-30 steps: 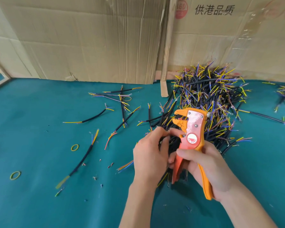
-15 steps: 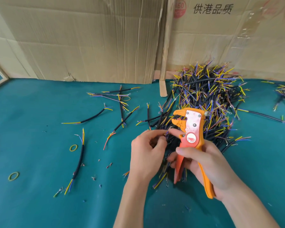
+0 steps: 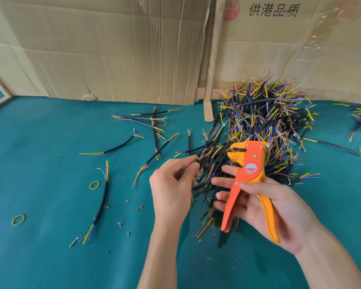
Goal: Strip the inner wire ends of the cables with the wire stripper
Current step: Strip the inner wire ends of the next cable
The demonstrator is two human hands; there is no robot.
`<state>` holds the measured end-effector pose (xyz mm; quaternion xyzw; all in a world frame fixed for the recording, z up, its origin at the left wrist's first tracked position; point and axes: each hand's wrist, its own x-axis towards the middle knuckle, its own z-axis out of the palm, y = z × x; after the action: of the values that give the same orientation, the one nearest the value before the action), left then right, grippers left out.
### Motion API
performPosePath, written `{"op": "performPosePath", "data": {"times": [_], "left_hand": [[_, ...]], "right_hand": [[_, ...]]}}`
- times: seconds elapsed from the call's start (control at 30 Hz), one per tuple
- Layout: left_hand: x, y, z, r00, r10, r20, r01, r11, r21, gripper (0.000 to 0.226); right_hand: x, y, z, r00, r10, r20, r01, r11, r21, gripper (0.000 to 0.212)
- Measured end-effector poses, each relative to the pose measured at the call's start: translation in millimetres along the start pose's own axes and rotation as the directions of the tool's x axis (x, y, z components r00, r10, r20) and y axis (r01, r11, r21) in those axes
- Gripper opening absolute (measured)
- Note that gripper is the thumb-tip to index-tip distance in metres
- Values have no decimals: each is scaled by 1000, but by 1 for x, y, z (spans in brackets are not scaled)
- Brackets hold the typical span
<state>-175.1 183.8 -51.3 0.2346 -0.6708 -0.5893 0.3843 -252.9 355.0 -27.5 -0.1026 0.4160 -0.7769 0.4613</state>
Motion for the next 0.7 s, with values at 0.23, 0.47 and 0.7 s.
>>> {"op": "performPosePath", "data": {"times": [0.23, 0.47, 0.7], "left_hand": [[0, -2, -1, 998, 36, 43, -37, 999, 16, 26], [0, 0, -2, 994, 53, 95, -61, 995, 76, 30], [0, -1, -2, 994, 50, 100, -56, 996, 65, 23]], "right_hand": [[4, 5, 9, 994, 107, -10, -108, 990, -95, 52], [-4, -2, 6, 986, 111, 123, -82, 973, -214, 59], [-6, 2, 13, 992, 104, 66, -90, 980, -180, 47]]}}
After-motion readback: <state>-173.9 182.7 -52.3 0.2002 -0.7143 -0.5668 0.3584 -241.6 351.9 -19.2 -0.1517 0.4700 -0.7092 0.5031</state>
